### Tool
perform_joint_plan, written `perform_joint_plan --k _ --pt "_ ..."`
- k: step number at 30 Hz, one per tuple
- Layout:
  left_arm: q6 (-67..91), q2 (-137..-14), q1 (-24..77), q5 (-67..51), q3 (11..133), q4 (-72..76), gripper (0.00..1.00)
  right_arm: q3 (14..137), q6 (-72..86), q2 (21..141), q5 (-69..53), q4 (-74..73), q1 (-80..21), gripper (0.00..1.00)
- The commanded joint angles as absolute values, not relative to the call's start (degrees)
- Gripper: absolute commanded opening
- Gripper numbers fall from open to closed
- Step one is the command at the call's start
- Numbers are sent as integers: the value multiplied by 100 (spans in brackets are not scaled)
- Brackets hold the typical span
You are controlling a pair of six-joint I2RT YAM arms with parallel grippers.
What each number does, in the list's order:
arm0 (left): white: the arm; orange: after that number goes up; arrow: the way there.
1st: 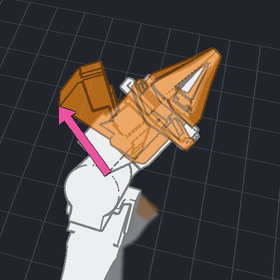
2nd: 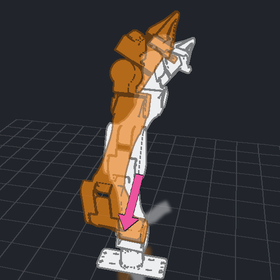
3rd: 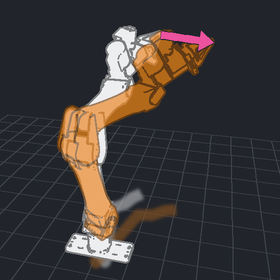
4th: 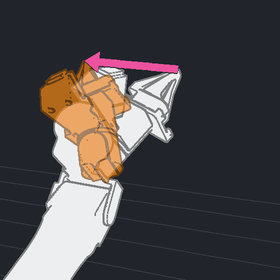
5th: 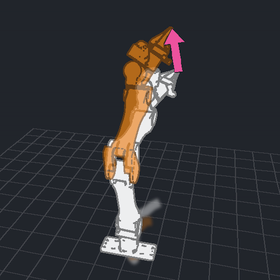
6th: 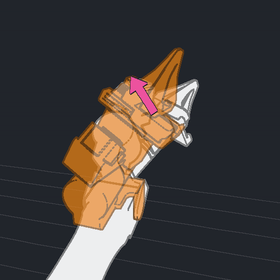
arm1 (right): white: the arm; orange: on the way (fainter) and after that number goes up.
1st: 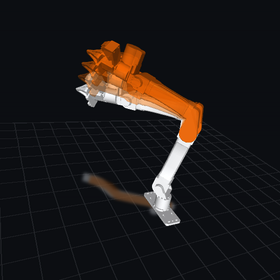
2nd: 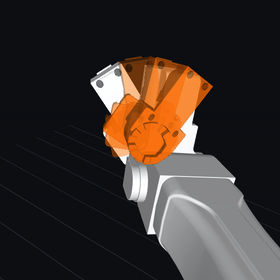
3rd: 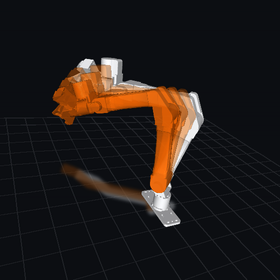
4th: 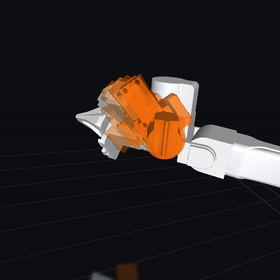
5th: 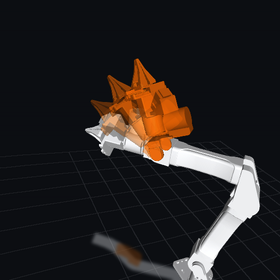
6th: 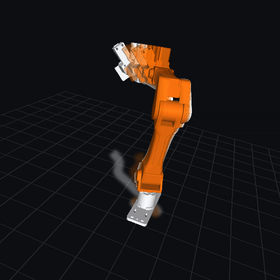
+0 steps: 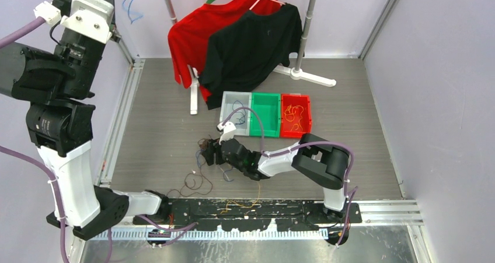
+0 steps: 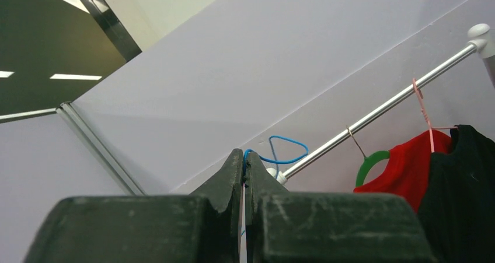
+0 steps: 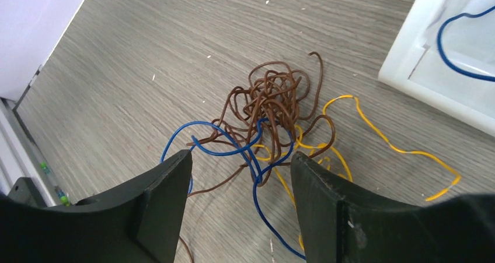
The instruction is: Untangle the cables
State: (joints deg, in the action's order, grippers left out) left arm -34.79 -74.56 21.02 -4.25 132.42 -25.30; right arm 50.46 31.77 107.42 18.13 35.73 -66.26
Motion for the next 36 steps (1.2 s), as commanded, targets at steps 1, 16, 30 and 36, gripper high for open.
perform_joint_plan --k 1,16,30,36 --pt "-3491 -7322 2127 -851 13179 -2586 0 4998 3318 10418 1450 3919 -6659 68" --pt "-2284 -6160 2127 -2107 10392 -3852 0 4354 3083 7483 810 2361 -6569 74" --pt "-1589 -6742 2268 -2414 8984 -3098 0 3384 3380 5849 2034 1672 -5967 70" --pt "-1713 -7188 2391 -2292 8996 -2892 0 3145 3520 5358 2443 1429 -5800 68"
